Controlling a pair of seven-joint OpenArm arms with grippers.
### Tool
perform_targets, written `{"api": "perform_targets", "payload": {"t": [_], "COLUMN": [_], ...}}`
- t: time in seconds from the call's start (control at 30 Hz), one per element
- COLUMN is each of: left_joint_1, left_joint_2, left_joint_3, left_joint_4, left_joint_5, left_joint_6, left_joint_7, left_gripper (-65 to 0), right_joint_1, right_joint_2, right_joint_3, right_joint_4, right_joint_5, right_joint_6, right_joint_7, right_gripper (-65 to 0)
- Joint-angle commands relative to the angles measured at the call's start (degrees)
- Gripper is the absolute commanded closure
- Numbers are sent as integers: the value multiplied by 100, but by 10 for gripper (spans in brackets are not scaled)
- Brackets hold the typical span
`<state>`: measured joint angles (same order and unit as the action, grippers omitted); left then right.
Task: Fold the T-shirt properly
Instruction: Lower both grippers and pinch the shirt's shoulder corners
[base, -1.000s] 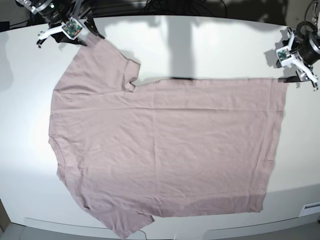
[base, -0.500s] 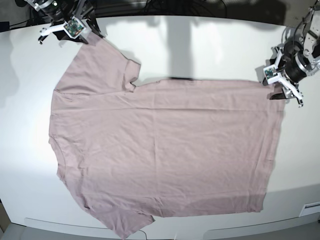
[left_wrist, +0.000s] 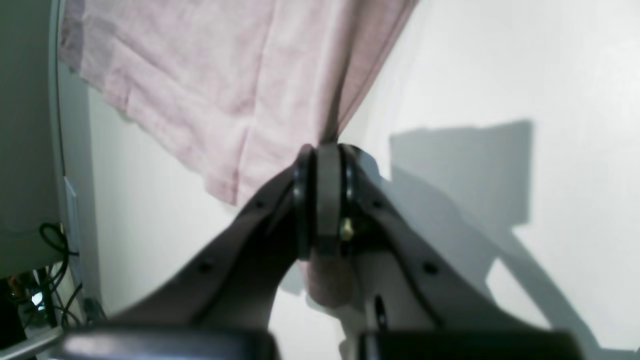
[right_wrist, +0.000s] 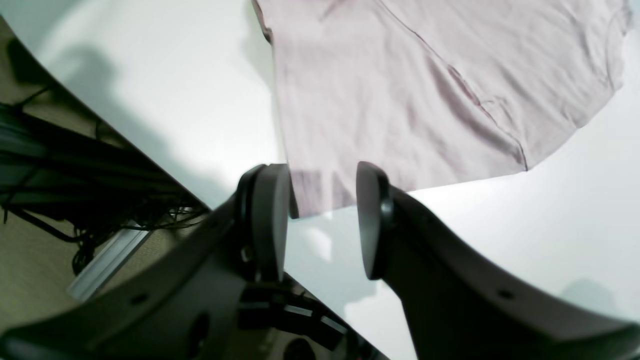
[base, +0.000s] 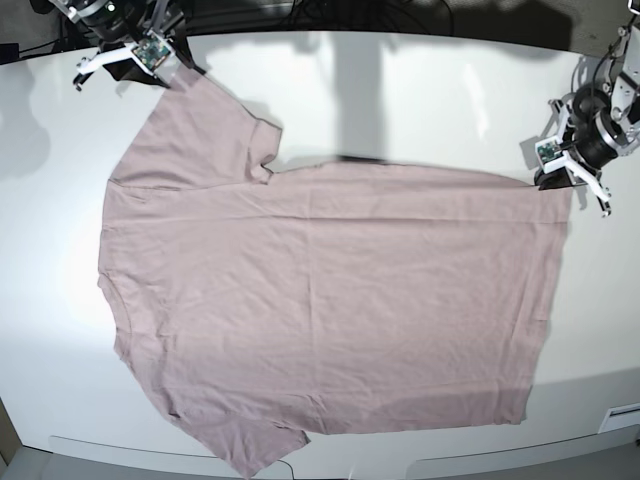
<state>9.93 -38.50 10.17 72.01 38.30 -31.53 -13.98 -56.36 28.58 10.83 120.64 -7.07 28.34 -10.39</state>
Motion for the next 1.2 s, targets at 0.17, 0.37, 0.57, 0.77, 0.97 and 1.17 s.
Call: {"api": "perform_targets", "payload": {"t": [0.17, 0.37, 0.57, 0.77, 0.97, 1.17], "left_joint_1": [164, 162, 164, 162, 164, 164], "left_joint_2": [-87, -39, -42, -39, -42, -39], "left_joint_3": [44, 44, 44, 44, 44, 44], "left_joint_4": [-109, -109, -109, -109, -109, -109], "left_joint_5": [365, 13, -245, -254, -258, -282], "left_joint_6": [-841, -839, -839, -841, -841, -839], "left_joint_7": [706, 706, 706, 708, 713, 708], "left_gripper": [0, 0, 0, 0, 0, 0], "right_joint_1": [-15, 66, 203, 815, 1062, 1152], "right_joint_2": [92, 411, 868, 1032, 1432, 1460], "right_joint_3": [28, -229, -726, -949, -986, -1108], "right_joint_4": [103, 101, -48, -699, -1152, -1744], "right_joint_5": [-619, -1379, -2573, -2704, -2699, -2688], "right_joint_6": [-28, -50, -127, -227, -225, -702], "right_joint_7": [457, 435, 382, 391, 457, 538], "right_gripper": [-232, -387, -387, -387, -387, -387]}}
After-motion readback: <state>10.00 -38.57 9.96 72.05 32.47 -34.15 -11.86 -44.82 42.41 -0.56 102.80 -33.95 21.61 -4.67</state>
